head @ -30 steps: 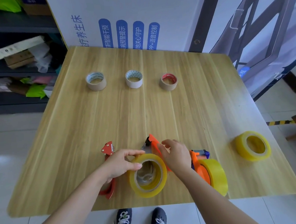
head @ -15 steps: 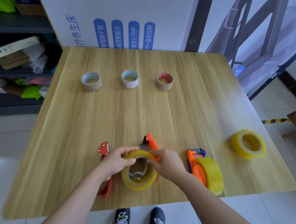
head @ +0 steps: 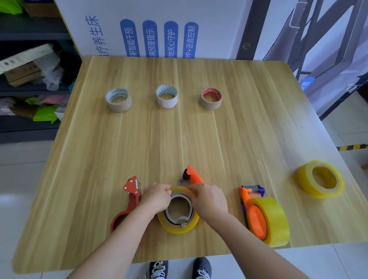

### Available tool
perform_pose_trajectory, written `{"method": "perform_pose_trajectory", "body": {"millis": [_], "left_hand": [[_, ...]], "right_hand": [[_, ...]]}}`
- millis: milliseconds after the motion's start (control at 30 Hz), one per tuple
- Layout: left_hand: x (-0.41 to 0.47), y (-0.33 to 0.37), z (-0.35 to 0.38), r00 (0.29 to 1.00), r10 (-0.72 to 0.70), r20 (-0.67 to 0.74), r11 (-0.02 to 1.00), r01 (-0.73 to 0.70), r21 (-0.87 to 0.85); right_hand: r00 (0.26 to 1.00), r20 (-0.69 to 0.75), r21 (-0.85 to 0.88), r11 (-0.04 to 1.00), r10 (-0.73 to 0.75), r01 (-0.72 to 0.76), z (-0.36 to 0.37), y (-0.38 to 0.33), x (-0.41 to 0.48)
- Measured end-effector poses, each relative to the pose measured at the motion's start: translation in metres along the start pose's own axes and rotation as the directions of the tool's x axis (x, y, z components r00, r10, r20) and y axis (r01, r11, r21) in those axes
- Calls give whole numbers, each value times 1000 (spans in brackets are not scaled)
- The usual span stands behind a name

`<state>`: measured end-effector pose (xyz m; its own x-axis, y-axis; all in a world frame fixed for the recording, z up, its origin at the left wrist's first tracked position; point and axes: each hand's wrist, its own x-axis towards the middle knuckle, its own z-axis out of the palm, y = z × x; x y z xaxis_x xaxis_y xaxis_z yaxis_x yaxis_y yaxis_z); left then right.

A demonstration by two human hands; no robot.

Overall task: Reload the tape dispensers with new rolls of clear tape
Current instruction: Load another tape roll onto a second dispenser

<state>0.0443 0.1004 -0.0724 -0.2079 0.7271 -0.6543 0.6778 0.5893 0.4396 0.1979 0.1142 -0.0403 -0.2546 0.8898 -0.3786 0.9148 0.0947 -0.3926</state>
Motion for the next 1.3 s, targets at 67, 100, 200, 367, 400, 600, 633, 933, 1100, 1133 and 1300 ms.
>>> {"method": "perform_pose_trajectory", "body": {"millis": [67, 100, 200, 367, 400, 600, 633, 933, 1100, 1133, 1300], "left_hand": [[-1, 1, 0, 1000, 11, -11, 1000, -11, -8], [-1, 1, 0, 1000, 14, -17, 1000, -14, -14], [-2, 0, -1, 1000, 6, -20, 1000, -7, -31], [-14, 1, -11, 1000, 12, 22, 938, -3, -348], [-18, 3, -17, 1000, 7, 10, 869, -1, -495], [-44, 20, -49, 993, 120, 18, 242, -12, -970], [-48, 24, -52, 979, 192, 69, 168, 37, -985], [-86, 46, -74, 843, 530, 94, -18, 122, -992], [-98, 55, -78, 799, 599, 56, -51, 108, -993], [-99, 57, -79, 793, 608, 45, -51, 95, -994], [-107, 64, -73, 812, 583, -10, -68, 37, -997]], "right_hand": [[1000, -8, -47, 999, -19, 19, 1, -4, 0], [999, 11, -80, 996, -31, 32, 2, -8, 0], [997, 72, -138, 990, -14, 24, 4, -16, -1], [1000, 17, -50, 999, 13, -12, -3, -13, -7], [1000, -9, 9, 1000, 8, -8, -8, -12, -8], [997, -76, 593, 804, 8, 38, -44, -17, -8], [997, -80, 670, 740, -1, 54, -50, -19, -7], [915, -384, 628, 690, -126, 359, -89, -42, -25], [883, -453, 576, 715, -124, 396, -98, -50, -34], [881, -461, 569, 725, -110, 388, -101, -51, -35], [727, -661, 274, 842, -185, 464, -105, -55, -40]]}}
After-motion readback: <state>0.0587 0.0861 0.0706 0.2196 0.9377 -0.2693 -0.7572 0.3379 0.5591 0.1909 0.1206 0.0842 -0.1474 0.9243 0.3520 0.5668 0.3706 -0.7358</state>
